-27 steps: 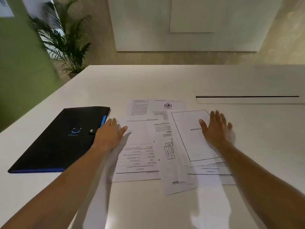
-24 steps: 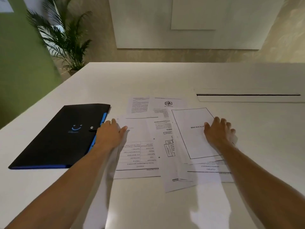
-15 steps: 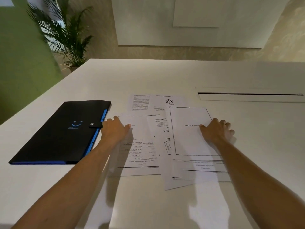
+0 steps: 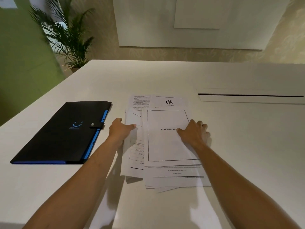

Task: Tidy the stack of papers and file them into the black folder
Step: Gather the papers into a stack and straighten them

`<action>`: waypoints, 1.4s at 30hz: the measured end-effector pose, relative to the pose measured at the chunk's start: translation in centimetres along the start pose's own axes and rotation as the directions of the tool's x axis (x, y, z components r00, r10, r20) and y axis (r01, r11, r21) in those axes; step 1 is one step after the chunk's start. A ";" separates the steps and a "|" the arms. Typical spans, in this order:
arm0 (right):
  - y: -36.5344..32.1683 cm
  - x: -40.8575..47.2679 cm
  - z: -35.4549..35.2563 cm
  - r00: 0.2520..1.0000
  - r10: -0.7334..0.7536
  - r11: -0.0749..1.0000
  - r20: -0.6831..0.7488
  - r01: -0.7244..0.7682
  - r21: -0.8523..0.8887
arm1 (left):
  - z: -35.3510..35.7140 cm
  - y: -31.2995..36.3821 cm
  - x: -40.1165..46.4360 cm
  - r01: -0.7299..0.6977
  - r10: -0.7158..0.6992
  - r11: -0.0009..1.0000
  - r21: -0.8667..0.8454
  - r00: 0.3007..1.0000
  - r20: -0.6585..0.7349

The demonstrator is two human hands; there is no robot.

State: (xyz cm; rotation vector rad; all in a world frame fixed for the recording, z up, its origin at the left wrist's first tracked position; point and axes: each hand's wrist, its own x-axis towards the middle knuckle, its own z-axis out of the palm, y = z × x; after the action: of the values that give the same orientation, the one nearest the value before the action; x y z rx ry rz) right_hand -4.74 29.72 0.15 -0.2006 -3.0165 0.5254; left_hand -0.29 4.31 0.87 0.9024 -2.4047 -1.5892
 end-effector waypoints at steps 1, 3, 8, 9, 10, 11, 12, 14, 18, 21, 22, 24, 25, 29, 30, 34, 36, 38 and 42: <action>-0.2 -0.2 -0.1 1.000 -0.005 1.000 0.006 0.005 0.014 | 0.0 -0.1 0.0 0.024 -0.023 0.999 -0.031 1.000 0.011; -0.6 -0.5 -0.3 1.000 -0.007 0.998 0.020 0.006 0.055 | 0.0 -0.4 0.0 0.040 -0.039 0.998 -0.055 0.999 0.023; -0.6 -1.0 -1.0 1.000 0.007 0.987 -0.004 -0.006 0.163 | -0.1 -0.7 0.2 0.027 -0.026 0.998 -0.056 0.999 0.029; -0.4 -1.1 -0.9 1.000 0.010 0.984 -0.022 -0.006 0.179 | -0.2 -0.7 0.2 0.035 -0.034 0.997 -0.063 0.999 0.030; -0.3 -1.1 -0.9 0.999 0.014 0.982 -0.039 -0.007 0.189 | -0.2 -0.8 0.2 0.045 -0.043 0.996 -0.073 0.999 0.029; -0.1 -1.1 -0.8 0.998 0.018 0.981 -0.052 -0.007 0.196 | -0.2 -0.8 0.3 0.052 -0.050 0.995 -0.086 0.998 0.026; 0.0 -1.1 -0.7 0.998 0.019 0.979 -0.061 -0.006 0.205 | -0.2 -0.9 0.3 0.056 -0.054 0.994 -0.097 0.998 0.017; 0.2 -1.0 -0.6 0.998 0.012 0.974 -0.067 0.004 0.229 | -0.2 -1.1 0.2 0.054 -0.057 0.992 -0.110 0.998 -0.019; -0.2 -0.6 -0.2 0.998 -0.059 0.946 -0.019 0.062 0.319 | -0.3 -1.7 -0.1 0.011 -0.012 1.000 -0.010 0.996 -0.084; -0.8 -0.5 0.1 0.995 -0.098 0.932 0.004 0.090 0.352 | -0.5 -1.3 0.0 0.018 -0.020 0.999 -0.043 0.999 -0.038; -1.0 -0.5 0.2 0.994 -0.107 0.928 0.012 0.095 0.360 | -0.6 -1.2 0.0 0.019 -0.020 0.998 -0.052 0.999 -0.026; -1.4 -0.5 0.4 0.993 -0.114 0.923 0.036 0.092 0.372 | -0.7 -1.1 -0.2 0.030 -0.030 0.998 -0.059 1.000 0.010; -1.5 -0.5 0.6 0.992 -0.116 0.921 0.046 0.090 0.379 | -0.6 -1.1 -0.4 0.031 -0.029 0.997 -0.066 0.999 0.030; -2.0 -0.7 1.0 0.990 -0.133 0.894 0.049 0.099 0.437 | -0.2 -1.1 -1.2 0.021 -0.011 0.995 -0.097 0.994 0.108; -2.1 -0.7 1.1 0.990 -0.136 0.889 0.046 0.101 0.446 | -0.1 -1.0 -1.3 0.017 -0.004 0.995 -0.102 0.992 0.128; -2.0 -0.8 1.5 0.991 -0.129 0.879 0.036 0.098 0.467 | -0.2 -1.2 -1.6 -0.006 0.018 0.998 -0.070 0.985 0.172; -1.8 -0.7 1.7 0.992 -0.123 0.874 0.024 0.096 0.477 | -0.2 -1.2 -1.8 0.013 0.006 0.993 -0.114 0.987 0.163; -1.7 -0.7 1.8 0.992 -0.126 0.870 0.016 0.103 0.483 | 0.1 -1.2 -2.2 0.023 0.000 0.983 -0.181 0.992 0.127; -1.6 -0.7 1.8 0.994 -0.109 0.867 0.017 0.087 0.492 | 0.9 -1.3 -2.6 0.002 0.001 0.973 -0.232 1.000 0.013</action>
State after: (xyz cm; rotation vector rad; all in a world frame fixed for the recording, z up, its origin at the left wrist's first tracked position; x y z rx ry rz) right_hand -4.39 27.53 -1.00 -0.0009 -2.7887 1.2683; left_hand 2.04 6.05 -0.08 0.8511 -2.1654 -1.8329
